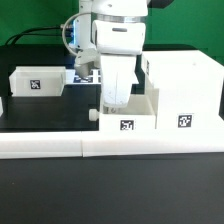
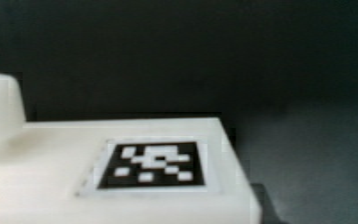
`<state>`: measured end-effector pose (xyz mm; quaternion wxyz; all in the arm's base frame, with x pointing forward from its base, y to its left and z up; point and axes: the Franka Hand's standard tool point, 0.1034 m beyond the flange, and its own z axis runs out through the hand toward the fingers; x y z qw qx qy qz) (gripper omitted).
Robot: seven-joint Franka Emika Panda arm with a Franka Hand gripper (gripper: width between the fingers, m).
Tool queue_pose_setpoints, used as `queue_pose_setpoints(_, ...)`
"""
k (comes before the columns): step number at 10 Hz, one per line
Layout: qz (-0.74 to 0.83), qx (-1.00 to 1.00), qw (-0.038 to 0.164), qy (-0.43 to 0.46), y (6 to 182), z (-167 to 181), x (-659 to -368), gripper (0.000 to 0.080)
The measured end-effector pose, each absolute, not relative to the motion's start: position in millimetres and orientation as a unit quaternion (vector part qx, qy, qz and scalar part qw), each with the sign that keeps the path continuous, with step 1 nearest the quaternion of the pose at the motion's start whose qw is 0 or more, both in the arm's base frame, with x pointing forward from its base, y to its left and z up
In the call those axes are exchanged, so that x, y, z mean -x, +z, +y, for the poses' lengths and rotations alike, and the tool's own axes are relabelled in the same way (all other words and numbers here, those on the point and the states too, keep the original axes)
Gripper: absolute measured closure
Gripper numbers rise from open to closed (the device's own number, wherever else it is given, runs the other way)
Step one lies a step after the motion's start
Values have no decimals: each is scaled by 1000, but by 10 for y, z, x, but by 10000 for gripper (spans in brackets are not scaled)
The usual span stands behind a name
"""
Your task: Assemble drawer
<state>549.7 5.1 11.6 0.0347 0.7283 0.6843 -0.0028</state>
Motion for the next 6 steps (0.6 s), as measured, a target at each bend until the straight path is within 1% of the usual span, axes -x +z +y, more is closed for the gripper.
queue_pose_setpoints(3,683,-730,36,0,118,38,-5504,757)
queue_pose_setpoints(4,682,-730,45,12,113,48,-5513,757)
queue_pose_setpoints(6,681,-730,45,12,111,43,-5507,757)
